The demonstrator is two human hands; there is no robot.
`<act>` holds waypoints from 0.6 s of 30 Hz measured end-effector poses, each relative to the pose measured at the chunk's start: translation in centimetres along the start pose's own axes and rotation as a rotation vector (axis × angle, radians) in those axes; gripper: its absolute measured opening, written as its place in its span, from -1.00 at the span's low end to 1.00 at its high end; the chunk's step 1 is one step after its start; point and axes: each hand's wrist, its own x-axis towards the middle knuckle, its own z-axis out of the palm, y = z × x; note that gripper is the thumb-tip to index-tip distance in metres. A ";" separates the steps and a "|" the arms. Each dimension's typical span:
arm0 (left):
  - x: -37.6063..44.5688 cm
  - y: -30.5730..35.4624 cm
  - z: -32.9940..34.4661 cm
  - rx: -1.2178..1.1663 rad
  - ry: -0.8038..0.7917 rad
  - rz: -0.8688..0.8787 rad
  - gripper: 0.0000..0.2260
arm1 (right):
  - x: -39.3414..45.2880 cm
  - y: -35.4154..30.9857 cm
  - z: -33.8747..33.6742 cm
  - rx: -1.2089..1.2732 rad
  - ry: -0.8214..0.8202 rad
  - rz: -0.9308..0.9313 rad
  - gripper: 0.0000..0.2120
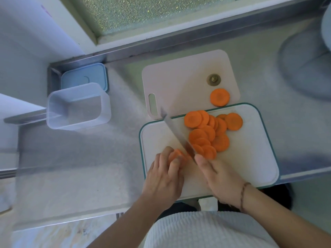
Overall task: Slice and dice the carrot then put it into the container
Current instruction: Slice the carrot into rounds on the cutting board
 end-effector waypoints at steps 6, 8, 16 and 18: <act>-0.2 0.0 -0.3 -0.019 -0.029 0.000 -0.74 | -2.6 -0.4 -2.3 0.251 -0.114 0.229 -0.43; -0.2 0.0 -0.4 -0.031 -0.036 -0.010 -0.73 | -2.8 -0.5 -2.5 0.351 -0.172 0.284 -0.42; -0.3 0.0 -0.5 0.016 -0.038 -0.022 -0.74 | -2.3 -1.6 -3.9 0.388 -0.079 0.273 -0.45; -0.2 0.0 -0.6 0.019 -0.028 -0.020 -0.75 | -2.2 -1.6 -4.5 0.360 -0.021 0.236 -0.45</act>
